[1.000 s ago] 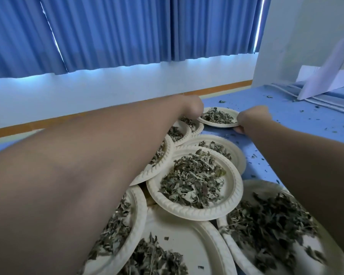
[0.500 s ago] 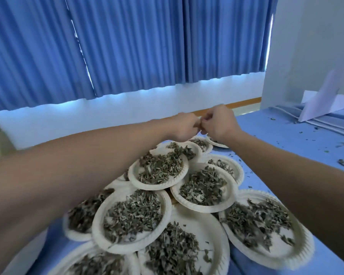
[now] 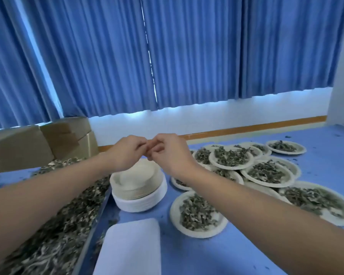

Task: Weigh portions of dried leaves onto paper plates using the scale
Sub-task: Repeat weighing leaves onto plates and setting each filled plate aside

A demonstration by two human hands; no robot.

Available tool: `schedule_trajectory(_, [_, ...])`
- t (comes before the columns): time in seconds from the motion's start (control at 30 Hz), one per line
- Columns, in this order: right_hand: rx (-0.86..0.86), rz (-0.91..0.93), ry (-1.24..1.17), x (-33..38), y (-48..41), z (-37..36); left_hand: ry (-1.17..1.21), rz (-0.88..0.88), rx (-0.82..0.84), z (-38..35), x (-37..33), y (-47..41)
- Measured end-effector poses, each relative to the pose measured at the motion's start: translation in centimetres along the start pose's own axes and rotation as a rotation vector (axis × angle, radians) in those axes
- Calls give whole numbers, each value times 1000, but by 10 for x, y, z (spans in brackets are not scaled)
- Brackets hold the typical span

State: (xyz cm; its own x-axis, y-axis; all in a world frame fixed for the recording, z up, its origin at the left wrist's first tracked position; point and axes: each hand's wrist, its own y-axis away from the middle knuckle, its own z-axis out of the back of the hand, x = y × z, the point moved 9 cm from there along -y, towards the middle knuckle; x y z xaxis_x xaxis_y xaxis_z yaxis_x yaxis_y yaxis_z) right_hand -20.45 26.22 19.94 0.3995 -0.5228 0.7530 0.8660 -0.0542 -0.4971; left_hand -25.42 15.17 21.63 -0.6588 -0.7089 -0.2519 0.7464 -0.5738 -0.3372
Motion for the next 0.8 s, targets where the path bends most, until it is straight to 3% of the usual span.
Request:
schedule_trajectory(0.17, [227,75,413,-1,26,-79,-1,14,-77,-7,67,78])
schedule_trajectory(0.27, [275,73,559,-9,24,-93,-16,9,-7,-29,86,93])
schedule_trajectory(0.43, [343,93,646,-22,11,-97,-22,-27,134,-63,95,95])
schedule_trajectory(0.8, [469,420,770,-31,8,-105,43,-158,21,-59,98,68])
